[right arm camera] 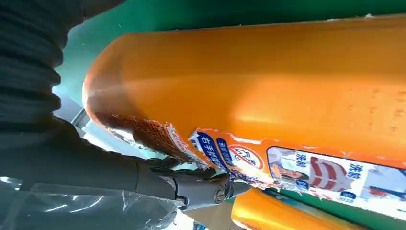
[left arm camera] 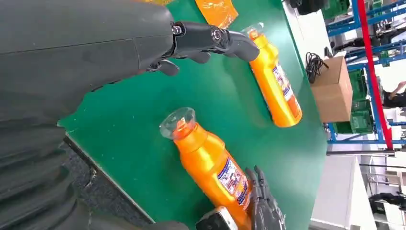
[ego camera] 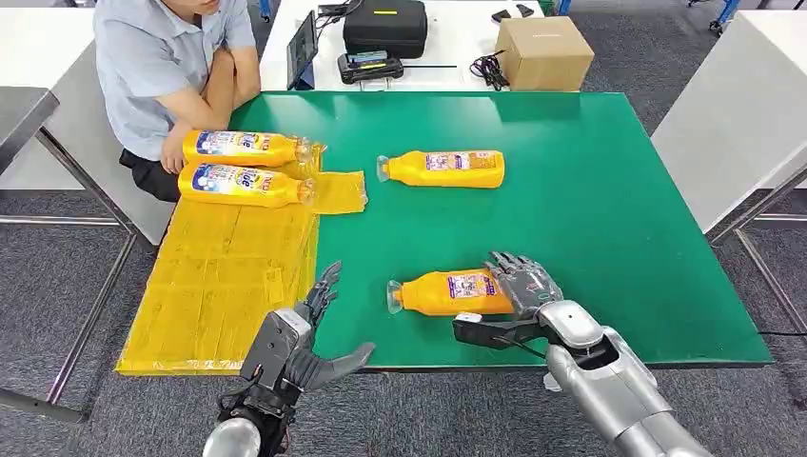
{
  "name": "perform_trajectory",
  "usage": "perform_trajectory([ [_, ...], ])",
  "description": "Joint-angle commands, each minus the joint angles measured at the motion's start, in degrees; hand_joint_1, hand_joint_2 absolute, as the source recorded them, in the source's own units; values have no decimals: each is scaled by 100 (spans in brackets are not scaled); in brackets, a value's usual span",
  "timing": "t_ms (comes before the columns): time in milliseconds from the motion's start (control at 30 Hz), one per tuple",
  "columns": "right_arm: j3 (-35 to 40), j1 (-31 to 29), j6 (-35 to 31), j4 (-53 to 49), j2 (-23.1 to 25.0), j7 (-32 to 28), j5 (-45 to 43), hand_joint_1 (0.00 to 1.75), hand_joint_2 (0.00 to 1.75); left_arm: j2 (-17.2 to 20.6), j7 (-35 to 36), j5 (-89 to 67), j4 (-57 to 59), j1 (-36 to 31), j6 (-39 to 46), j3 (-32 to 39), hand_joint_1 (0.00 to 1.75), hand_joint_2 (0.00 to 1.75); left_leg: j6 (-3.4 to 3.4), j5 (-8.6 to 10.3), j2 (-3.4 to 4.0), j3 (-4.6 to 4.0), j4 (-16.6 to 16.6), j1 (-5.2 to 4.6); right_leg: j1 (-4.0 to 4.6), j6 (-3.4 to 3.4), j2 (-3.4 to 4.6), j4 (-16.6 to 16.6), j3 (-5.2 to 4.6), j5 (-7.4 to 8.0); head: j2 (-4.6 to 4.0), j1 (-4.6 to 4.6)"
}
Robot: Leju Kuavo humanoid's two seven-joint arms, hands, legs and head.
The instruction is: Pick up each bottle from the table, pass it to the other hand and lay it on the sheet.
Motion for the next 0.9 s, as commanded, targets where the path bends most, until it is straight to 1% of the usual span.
perform_trajectory([
  [33, 218, -111, 327, 419, -317, -152, -460, 0, 175, -37, 9, 8, 229, 17, -99, -143, 0, 175, -9, -11, 2, 20, 0, 5, 6, -11, -2, -2, 22, -10, 0, 0],
  [67, 184, -126, 388, 612, -384, -252, -729, 23, 175, -37, 4, 9, 356, -67, -119, -152, 0, 175, -6, -5, -4, 16, -3, 2, 2, -8, -7, -6, 21, -6, 0, 0],
  [100, 148, -132, 352, 763, -413, -326, -871, 175, 175, -37, -12, 11, 461, -138, -138, -154, 0, 175, -9, -10, -3, 26, -3, 4, 5, -12, -7, -8, 31, -10, 0, 2],
  [167, 124, -144, 87, 1014, -381, -362, -880, 175, 175, -37, -48, -30, 565, -227, -122, -173, 0, 175, -5, -1, -13, 16, -6, -3, -2, -6, -15, -9, 21, -5, 0, 0],
  [267, -86, -22, -73, 1158, -228, -363, -1062, 175, 175, -37, -79, -90, 570, -287, -70, -184, 0, 175, -9, -6, -11, 24, -5, 1, 2, -12, -14, -10, 30, -7, 0, 0],
  [333, -104, 15, -92, 1173, -218, -359, -1075, 175, 175, -37, -79, -90, 579, -297, -70, -178, 0, 175, -10, -6, -6, 25, -6, 3, 5, -12, -11, -12, 30, -6, 0, -2],
  [467, -555, 224, -256, 1159, -115, -460, -1466, 175, 175, -37, -73, -116, 619, -324, -76, -230, 0, 175, -4, -1, -18, 28, -6, 1, 3, -6, -22, -13, 31, -4, 0, 0],
  [567, -737, 305, -341, 1066, -51, -548, -1574, 175, 175, -37, -83, -151, 629, -348, -58, -258, 0, 175, -8, -5, -15, 36, -3, 4, 6, -11, -21, -13, 40, -6, 0, 0],
  [700, -725, 298, -336, 1057, -25, -528, -1562, 175, 175, -37, -83, -150, 622, -358, -59, -268, 0, 175, -4, -3, -9, 34, -4, 0, 2, -7, -13, -11, 36, -3, 0, 0],
  [767, -1023, 418, -465, 867, 110, -670, -1715, 175, 175, -37, -129, -86, 566, -342, 34, -280, 0, 175, -4, -4, -10, 35, -4, 1, 3, -7, -14, -12, 37, -4, 0, 0],
  [800, -1193, 506, -517, 701, 237, -765, -1794, 175, 175, 43, -202, -43, 605, -356, 90, -271, 0, 175, -8, -5, -14, 40, -5, 3, 5, -11, -20, -13, 44, -6, 0, 0],
  [833, -1366, 633, -461, 471, 347, -920, -1981, 175, 175, 34, -401, 63, 680, -380, 146, -153, 0, 175, -5, -3, -10, 37, -5, 0, 2, -8, -14, -11, 37, -4, 0, 0],
  [867, -1556, 793, -322, 200, 452, -1121, -2313, 175, 175, -15, -562, 225, 712, -402, 157, -13, 0, 175, -10, -5, -8, 43, -8, 4, 6, -14, -13, -13, 43, -5, 0, 0],
  [900, -1786, 1006, -50, -152, 580, -1297, -2858, 175, 175, -37, -649, 437, 711, -436, 191, 94, 0, 175, -8, -4, -9, 36, -7, 4, 5, -11, -14, -13, 38, -3, 0, 2],
])
